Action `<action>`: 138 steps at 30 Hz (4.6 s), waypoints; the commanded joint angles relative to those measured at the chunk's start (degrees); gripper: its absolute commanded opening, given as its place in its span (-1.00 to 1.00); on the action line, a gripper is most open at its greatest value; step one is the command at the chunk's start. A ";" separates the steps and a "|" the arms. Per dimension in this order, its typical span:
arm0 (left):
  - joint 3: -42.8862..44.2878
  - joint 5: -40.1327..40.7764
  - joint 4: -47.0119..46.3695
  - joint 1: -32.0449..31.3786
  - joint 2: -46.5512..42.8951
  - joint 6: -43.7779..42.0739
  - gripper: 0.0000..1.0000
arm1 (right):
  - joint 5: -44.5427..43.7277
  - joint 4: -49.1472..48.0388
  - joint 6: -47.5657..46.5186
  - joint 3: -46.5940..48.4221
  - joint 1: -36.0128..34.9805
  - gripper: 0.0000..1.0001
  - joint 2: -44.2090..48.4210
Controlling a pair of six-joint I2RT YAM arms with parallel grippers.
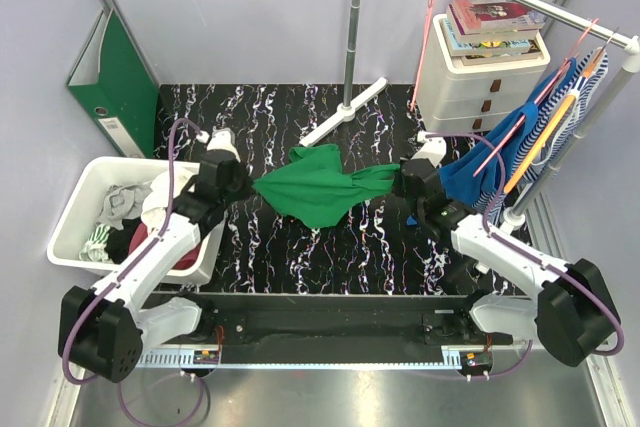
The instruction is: Place the tank top on the hanger
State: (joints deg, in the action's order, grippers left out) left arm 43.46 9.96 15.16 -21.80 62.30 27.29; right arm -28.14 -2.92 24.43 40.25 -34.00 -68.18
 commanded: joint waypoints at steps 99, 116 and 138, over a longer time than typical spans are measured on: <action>16.92 -16.37 11.65 2.29 -1.84 -11.03 0.98 | -10.62 45.98 -24.16 97.90 9.47 -1.00 -34.99; 16.83 -16.72 11.65 2.20 -1.75 -10.94 0.98 | 8.71 55.56 -20.21 105.47 18.88 -1.00 -40.98; 16.83 -12.33 12.18 -0.43 -0.08 -12.96 0.98 | 20.22 50.29 -18.89 81.84 19.23 -1.00 -29.74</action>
State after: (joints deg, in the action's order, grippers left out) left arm 60.34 -4.01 29.91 -21.76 62.04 15.81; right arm -11.33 52.23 4.60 124.03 -14.74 -105.45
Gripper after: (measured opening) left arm 0.988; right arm 0.040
